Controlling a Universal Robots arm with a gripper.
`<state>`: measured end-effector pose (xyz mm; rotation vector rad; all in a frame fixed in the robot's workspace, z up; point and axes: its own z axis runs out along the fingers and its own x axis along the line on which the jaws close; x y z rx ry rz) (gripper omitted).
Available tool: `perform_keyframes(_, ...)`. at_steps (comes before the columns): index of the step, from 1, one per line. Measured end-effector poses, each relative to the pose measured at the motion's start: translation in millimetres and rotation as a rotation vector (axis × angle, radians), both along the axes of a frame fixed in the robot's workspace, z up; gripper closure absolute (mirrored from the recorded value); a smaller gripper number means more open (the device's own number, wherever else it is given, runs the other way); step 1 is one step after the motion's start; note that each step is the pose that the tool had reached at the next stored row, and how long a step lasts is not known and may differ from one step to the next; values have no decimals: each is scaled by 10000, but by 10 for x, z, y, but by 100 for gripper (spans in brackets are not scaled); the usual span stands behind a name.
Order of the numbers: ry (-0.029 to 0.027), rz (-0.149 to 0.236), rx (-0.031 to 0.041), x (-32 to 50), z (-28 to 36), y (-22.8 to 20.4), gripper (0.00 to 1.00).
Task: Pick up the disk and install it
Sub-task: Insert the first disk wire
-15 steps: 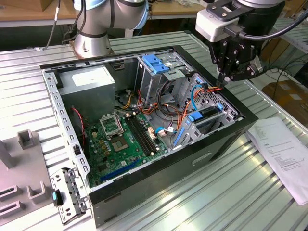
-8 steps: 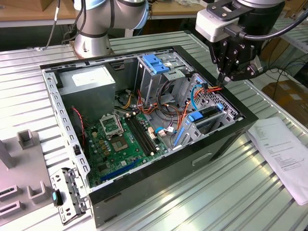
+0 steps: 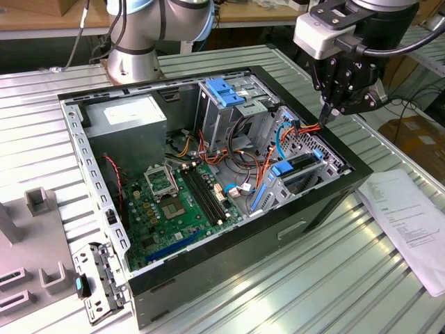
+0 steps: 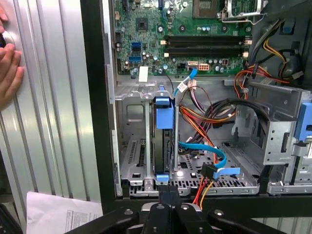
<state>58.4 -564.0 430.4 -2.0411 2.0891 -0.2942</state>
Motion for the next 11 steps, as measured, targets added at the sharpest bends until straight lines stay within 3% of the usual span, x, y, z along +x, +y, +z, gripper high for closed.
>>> perform_keyframes(4, 0, 145, -1, 280, -16, 6, 89)
perform_keyframes(9, 0, 1340, -9, 300, -37, 6, 89)
perform_keyframes(11, 14, 1397, -204, 327, -42, 8, 89)
